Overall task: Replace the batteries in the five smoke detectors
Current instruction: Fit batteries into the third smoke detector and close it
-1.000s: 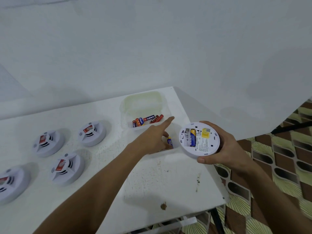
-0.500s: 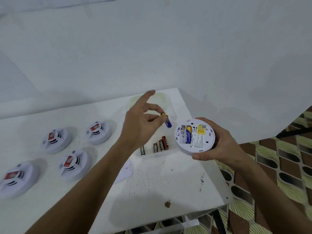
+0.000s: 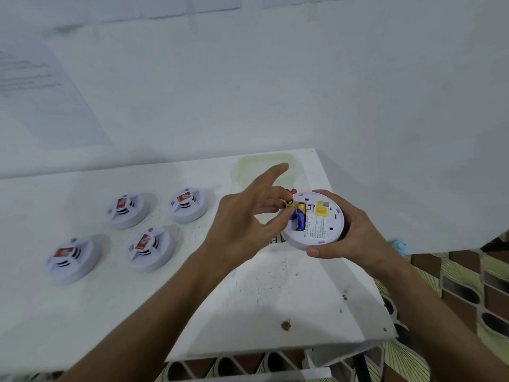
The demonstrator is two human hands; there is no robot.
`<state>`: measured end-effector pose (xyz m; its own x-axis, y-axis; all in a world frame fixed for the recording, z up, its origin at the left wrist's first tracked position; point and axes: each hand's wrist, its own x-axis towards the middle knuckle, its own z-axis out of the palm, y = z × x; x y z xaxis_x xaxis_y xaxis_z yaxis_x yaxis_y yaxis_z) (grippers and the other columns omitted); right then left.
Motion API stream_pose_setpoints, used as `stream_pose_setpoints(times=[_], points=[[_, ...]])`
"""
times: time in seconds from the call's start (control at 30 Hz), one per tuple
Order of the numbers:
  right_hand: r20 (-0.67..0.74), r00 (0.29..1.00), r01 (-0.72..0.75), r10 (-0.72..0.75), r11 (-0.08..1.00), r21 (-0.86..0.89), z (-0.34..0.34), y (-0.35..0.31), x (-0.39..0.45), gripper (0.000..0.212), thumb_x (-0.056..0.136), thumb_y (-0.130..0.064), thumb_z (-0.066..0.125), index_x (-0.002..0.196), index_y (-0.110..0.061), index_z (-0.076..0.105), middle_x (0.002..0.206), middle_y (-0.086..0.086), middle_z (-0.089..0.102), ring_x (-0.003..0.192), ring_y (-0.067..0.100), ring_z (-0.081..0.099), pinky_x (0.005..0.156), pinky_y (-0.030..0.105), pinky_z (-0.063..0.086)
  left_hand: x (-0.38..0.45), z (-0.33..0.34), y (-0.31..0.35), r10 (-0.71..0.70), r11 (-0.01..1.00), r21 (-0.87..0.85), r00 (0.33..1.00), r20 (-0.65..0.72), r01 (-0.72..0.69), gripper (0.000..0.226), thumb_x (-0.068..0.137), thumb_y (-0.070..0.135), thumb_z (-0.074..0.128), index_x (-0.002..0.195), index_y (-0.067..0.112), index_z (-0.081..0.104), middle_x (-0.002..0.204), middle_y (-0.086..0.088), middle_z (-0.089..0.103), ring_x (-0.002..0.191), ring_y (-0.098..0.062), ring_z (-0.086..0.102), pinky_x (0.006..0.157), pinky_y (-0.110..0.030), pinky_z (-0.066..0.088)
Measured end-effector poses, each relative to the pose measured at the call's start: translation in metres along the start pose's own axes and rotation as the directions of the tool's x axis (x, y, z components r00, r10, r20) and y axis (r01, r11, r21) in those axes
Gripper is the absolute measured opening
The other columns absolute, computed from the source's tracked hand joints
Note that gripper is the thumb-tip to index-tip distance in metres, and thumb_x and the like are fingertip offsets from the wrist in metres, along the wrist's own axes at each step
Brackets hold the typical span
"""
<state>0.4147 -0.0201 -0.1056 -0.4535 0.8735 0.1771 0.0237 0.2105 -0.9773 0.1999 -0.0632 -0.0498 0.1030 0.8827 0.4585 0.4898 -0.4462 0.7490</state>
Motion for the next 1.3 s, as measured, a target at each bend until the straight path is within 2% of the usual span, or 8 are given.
stream_pose_setpoints(times=[0.1, 0.2, 0.4, 0.57, 0.67, 0.87, 1.0, 1.3], points=[[0.012, 1.0, 0.003, -0.003, 1.0, 0.012, 0.002, -0.003, 0.001, 0.084, 0.052, -0.006, 0.09, 0.127, -0.028, 0.057, 0.116, -0.007, 0.069, 0.109, 0.015, 0.065, 0.077, 0.025, 0.058, -0.007, 0.0, -0.002, 0.037, 0.997, 0.071, 0.999, 0.027, -0.039, 0.067, 0.084, 0.013, 0.075, 0.131, 0.047, 0.042, 0.095, 0.032, 0.066, 0.095, 0.003, 0.067, 0.088, -0.018, 0.054], [-0.017, 1.0, 0.012, -0.011, 1.0, 0.028, 0.003, -0.006, 0.002, 0.082, 0.051, -0.005, 0.089, 0.122, -0.032, 0.059, 0.111, -0.01, 0.071, 0.104, 0.01, 0.067, 0.074, 0.023, 0.057, -0.014, 0.002, -0.005, 0.098, 0.99, 0.099, 0.994, 0.053, -0.103, 0.059, 0.084, 0.012, 0.075, 0.132, 0.033, 0.048, 0.107, 0.019, 0.064, 0.101, -0.003, 0.065, 0.089, -0.03, 0.057], [0.008, 1.0, 0.02, -0.021, 0.997, 0.069, 0.006, -0.006, 0.002, 0.079, 0.05, -0.009, 0.093, 0.118, -0.039, 0.064, 0.114, -0.003, 0.07, 0.105, 0.016, 0.067, 0.074, 0.028, 0.058, -0.008, -0.006, -0.003, -0.127, 0.991, 0.066, 0.983, 0.13, 0.119, 0.044, 0.078, 0.027, 0.081, 0.109, 0.048, 0.059, 0.097, 0.029, 0.066, 0.107, 0.002, 0.06, 0.094, -0.028, 0.052], [0.066, 0.998, 0.013, -0.018, 0.998, 0.067, 0.008, -0.008, 0.002, 0.082, 0.054, -0.001, 0.088, 0.125, -0.03, 0.06, 0.117, -0.003, 0.068, 0.11, 0.018, 0.065, 0.073, 0.029, 0.059, 0.004, -0.017, -0.006, -0.328, 0.932, -0.062, 0.904, 0.276, 0.357, 0.098, 0.071, 0.023, 0.086, 0.146, 0.041, 0.026, 0.126, 0.007, 0.059, 0.109, -0.013, 0.064, 0.094, -0.034, 0.055], [0.096, 0.995, -0.014, 0.008, 0.999, 0.052, 0.012, -0.009, 0.004, 0.085, 0.054, -0.003, 0.089, 0.129, -0.025, 0.057, 0.118, -0.005, 0.068, 0.11, 0.015, 0.065, 0.074, 0.029, 0.059, 0.004, -0.022, -0.004, -0.383, 0.858, -0.188, 0.84, 0.383, 0.477, 0.104, 0.074, 0.008, 0.082, 0.149, 0.041, 0.018, 0.122, 0.006, 0.064, 0.1, -0.019, 0.071, 0.086, -0.043, 0.058], [0.131, 0.991, -0.028, 0.024, 0.999, 0.032, 0.025, -0.006, 0.008, 0.087, 0.05, -0.013, 0.093, 0.127, -0.031, 0.058, 0.12, -0.006, 0.068, 0.113, 0.017, 0.063, 0.078, 0.029, 0.059, -0.008, -0.029, -0.013, -0.501, 0.765, -0.277, 0.808, 0.31, 0.581, 0.104, 0.069, 0.004, 0.084, 0.148, 0.039, 0.026, 0.113, 0.0, 0.072, 0.095, -0.02, 0.073, 0.083, -0.039, 0.059], [0.163, 0.986, -0.013, 0.013, 1.0, 0.002, 0.033, -0.005, 0.015, 0.094, 0.049, -0.018, 0.094, 0.134, -0.026, 0.055, 0.125, 0.0, 0.066, 0.118, 0.023, 0.061, 0.086, 0.037, 0.059, -0.016, -0.033, -0.017, -0.573, 0.682, -0.345, 0.765, 0.295, 0.644, 0.1, 0.068, -0.004, 0.082, 0.147, 0.033, 0.032, 0.112, 0.003, 0.073, 0.097, -0.022, 0.072, 0.092, -0.046, 0.054], [0.22, 0.975, -0.006, 0.011, 1.0, -0.025, 0.05, -0.001, 0.025, 0.092, 0.049, -0.01, 0.092, 0.132, -0.026, 0.056, 0.118, -0.007, 0.069, 0.112, 0.016, 0.064, 0.078, 0.025, 0.058, -0.03, -0.044, -0.022, -0.688, 0.527, -0.451, 0.673, 0.272, 0.72, 0.082, 0.072, -0.011, 0.075, 0.141, 0.021, 0.045, 0.11, 0.001, 0.074, 0.097, -0.021, 0.072, 0.093, -0.044, 0.054]])
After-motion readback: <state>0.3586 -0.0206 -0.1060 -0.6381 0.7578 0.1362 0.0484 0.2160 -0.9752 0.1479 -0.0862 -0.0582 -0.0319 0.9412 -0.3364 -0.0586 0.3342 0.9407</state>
